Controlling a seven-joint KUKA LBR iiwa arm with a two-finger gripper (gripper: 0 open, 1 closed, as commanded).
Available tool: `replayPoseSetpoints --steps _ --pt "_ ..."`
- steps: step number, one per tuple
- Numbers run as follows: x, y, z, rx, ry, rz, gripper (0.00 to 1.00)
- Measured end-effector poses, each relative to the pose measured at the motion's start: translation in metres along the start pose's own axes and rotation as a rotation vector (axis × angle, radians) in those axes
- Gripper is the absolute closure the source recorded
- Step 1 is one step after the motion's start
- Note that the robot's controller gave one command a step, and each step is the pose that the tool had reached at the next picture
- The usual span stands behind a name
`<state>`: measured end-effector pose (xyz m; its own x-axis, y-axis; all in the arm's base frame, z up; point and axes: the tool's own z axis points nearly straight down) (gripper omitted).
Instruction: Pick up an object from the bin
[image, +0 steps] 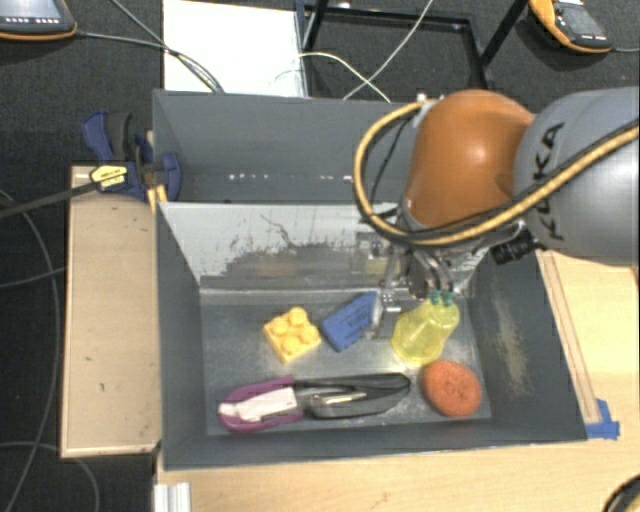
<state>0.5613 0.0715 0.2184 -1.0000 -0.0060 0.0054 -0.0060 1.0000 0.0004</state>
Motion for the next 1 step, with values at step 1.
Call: replayPoseSetpoints --steps 1 --pt "-0.0016 -0.0004 -0.0046 -0.001 -0.008 0.003 0.0"
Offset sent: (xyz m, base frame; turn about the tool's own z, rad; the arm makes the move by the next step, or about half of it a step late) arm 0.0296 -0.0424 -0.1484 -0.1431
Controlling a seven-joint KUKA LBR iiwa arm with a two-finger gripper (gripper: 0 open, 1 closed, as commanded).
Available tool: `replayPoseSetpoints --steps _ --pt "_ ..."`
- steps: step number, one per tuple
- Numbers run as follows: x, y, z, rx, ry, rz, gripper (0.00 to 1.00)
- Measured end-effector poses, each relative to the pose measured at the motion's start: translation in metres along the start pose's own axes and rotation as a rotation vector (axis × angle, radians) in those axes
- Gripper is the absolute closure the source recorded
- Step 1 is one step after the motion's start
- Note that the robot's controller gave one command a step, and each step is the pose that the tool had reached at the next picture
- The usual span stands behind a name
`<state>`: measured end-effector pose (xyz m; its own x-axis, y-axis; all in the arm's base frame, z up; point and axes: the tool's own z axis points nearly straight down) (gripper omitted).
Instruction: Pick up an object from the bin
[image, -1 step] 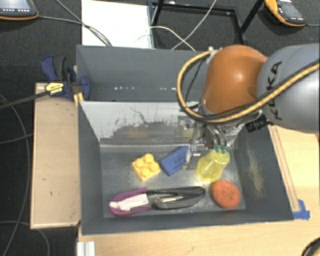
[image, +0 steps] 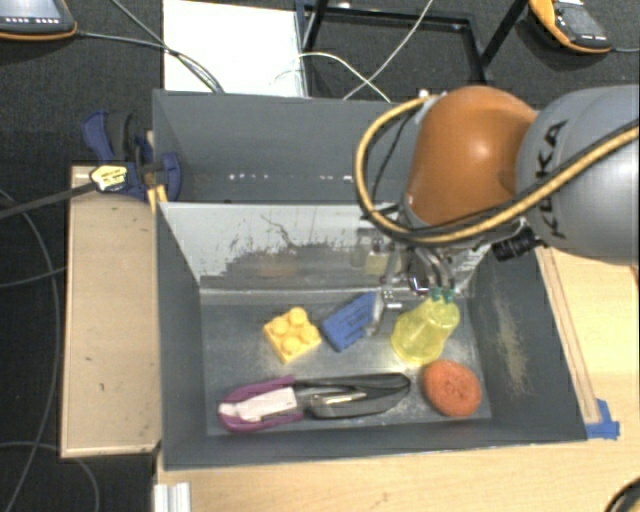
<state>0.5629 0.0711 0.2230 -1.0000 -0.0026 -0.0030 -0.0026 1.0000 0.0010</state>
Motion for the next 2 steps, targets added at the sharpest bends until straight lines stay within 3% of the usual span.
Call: replayPoseSetpoints --steps 1,2 --pt "-0.0262 -0.0434 0.1558 0.0 0.012 -0.145 0.0" --pt "-0.0278 -0.0443 0.1523 -0.001 0.001 -0.127 0.0"
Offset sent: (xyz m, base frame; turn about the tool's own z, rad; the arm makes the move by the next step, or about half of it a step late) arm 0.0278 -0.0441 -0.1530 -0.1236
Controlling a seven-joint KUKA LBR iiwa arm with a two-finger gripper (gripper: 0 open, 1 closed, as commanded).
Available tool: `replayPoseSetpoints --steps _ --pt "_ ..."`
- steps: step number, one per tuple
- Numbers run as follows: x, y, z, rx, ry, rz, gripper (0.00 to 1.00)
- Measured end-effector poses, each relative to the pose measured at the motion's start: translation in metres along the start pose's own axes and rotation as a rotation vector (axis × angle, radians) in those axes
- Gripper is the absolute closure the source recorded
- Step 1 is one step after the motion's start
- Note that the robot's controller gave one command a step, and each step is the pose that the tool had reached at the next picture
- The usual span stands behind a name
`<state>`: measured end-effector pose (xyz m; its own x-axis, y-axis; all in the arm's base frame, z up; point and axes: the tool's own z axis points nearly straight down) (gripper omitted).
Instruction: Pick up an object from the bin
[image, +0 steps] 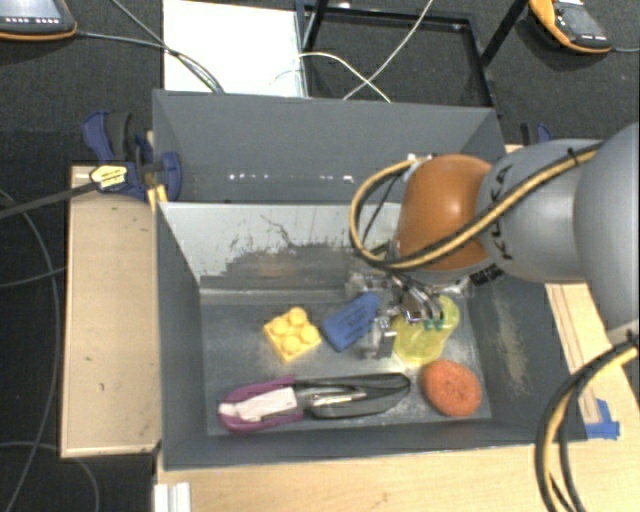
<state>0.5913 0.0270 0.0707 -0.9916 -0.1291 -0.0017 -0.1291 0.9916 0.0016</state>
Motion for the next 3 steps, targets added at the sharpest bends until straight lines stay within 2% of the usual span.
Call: replayPoseSetpoints --steps 1,2,3 --pt "0.0003 0.0009 0.0024 0.0 0.006 -0.014 0.0" --pt "-0.0007 -0.0001 -0.0009 -0.001 -0.001 -0.001 0.0" --pt "-0.001 0.0004 0.0009 0.0 0.0 -0.01 1.0"
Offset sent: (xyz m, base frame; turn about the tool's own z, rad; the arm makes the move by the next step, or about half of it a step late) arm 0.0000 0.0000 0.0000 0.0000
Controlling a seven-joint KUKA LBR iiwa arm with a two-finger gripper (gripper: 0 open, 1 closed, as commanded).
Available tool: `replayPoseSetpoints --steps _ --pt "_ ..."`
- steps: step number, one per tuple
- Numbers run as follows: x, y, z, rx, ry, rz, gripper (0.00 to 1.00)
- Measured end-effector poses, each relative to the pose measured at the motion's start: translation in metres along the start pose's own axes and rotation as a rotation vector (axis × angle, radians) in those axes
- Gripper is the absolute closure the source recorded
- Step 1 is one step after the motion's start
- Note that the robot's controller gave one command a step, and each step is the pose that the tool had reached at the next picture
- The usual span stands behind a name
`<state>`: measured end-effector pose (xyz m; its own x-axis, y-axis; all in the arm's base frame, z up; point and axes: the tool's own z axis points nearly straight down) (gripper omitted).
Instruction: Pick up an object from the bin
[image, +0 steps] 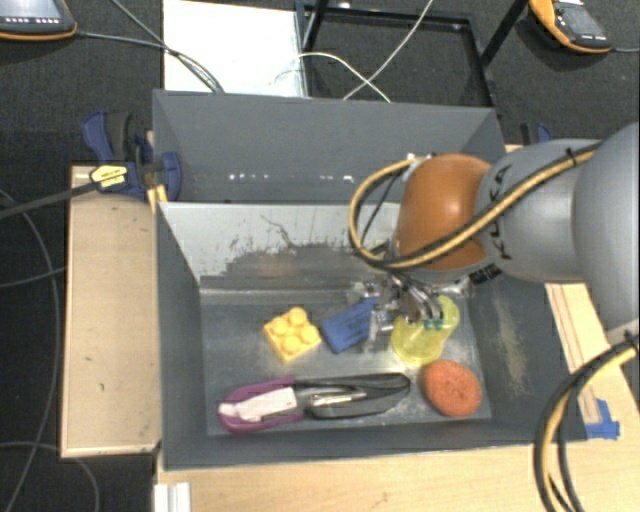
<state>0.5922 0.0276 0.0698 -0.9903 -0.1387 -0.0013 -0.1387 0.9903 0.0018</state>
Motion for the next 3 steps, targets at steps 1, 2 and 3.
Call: replayPoseSetpoints --steps 1,2,3 --pt "0.0 0.0 0.0 0.0 0.0 0.0 1.0" --pt "0.001 0.0 -0.005 0.0 0.002 0.001 1.0" --pt "0.0 0.0 -0.014 0.0 0.0 0.002 1.0"
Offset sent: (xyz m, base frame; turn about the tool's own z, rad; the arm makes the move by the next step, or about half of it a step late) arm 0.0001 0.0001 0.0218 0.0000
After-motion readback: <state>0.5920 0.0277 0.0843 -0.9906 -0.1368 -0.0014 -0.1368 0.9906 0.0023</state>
